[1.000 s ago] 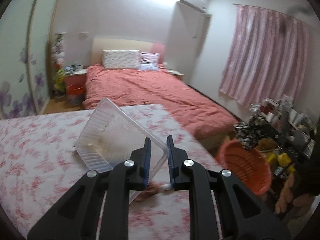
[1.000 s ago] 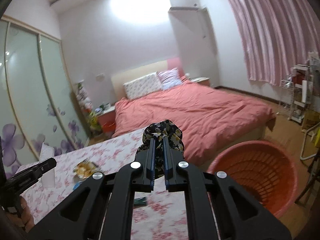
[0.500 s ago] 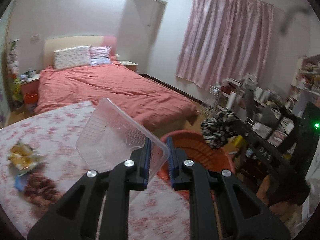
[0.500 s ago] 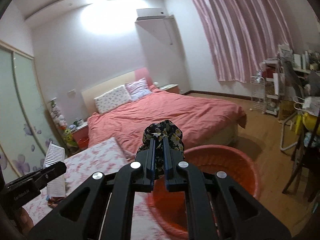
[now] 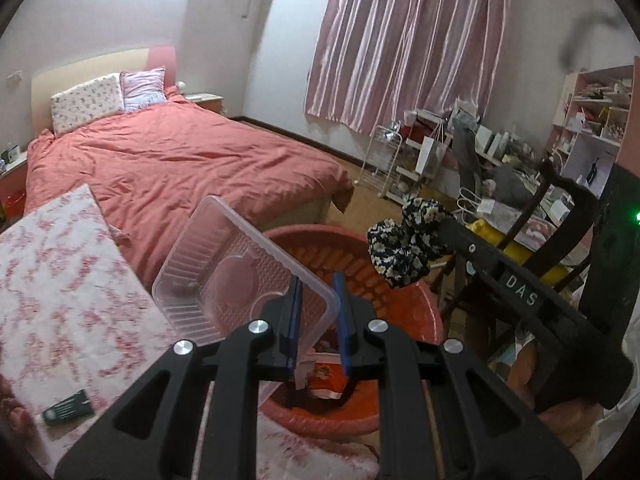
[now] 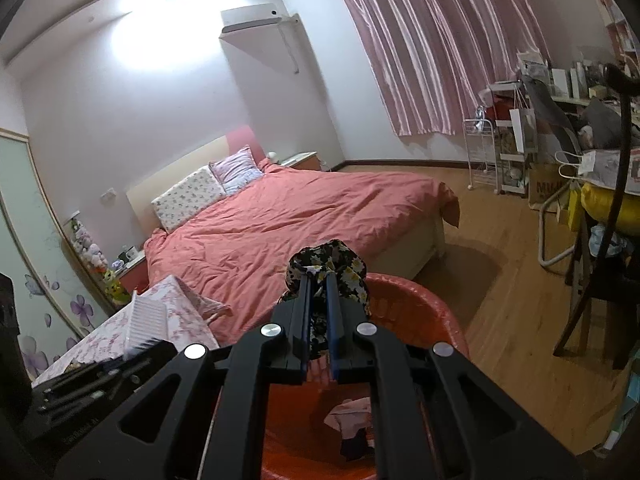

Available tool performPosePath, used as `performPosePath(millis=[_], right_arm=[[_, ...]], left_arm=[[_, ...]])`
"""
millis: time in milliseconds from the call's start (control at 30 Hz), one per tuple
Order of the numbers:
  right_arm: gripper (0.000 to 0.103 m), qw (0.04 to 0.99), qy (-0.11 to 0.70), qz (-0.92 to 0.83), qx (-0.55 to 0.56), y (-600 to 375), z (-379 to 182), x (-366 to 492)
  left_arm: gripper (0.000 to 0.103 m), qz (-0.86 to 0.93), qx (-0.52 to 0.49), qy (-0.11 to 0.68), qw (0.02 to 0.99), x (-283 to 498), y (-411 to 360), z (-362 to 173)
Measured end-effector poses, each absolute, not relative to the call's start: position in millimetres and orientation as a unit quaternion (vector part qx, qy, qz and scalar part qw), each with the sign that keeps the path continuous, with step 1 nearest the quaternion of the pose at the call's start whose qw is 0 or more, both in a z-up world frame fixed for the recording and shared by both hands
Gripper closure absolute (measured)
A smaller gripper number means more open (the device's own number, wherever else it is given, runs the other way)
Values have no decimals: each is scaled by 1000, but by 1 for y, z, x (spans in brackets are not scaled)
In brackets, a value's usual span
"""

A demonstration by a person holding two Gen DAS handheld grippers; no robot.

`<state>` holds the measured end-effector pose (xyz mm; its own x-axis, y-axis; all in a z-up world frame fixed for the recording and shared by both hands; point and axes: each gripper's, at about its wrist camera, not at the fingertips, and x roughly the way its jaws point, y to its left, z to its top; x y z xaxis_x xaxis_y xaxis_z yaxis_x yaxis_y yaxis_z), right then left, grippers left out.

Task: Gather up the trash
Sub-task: 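Carry tray and scrunchie over the orange basket and open both tools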

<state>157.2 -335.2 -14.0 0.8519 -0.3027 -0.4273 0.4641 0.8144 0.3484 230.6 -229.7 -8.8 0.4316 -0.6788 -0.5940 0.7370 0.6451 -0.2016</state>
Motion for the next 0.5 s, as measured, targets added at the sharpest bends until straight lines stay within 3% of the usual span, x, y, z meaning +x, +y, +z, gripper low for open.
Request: performPosePath(millis=[100, 233, 500], right_arm=[[95, 934, 185, -206, 227, -341, -20, 159], [92, 931, 199, -199, 234, -345, -29, 163], [77, 923, 223, -188, 250, -353, -39, 164]], left_arm=[[86, -419, 50, 339, 841, 234, -240, -20], [68, -409, 54, 351, 841, 239, -250, -35], [59, -389, 55, 371, 842, 247, -249, -50]])
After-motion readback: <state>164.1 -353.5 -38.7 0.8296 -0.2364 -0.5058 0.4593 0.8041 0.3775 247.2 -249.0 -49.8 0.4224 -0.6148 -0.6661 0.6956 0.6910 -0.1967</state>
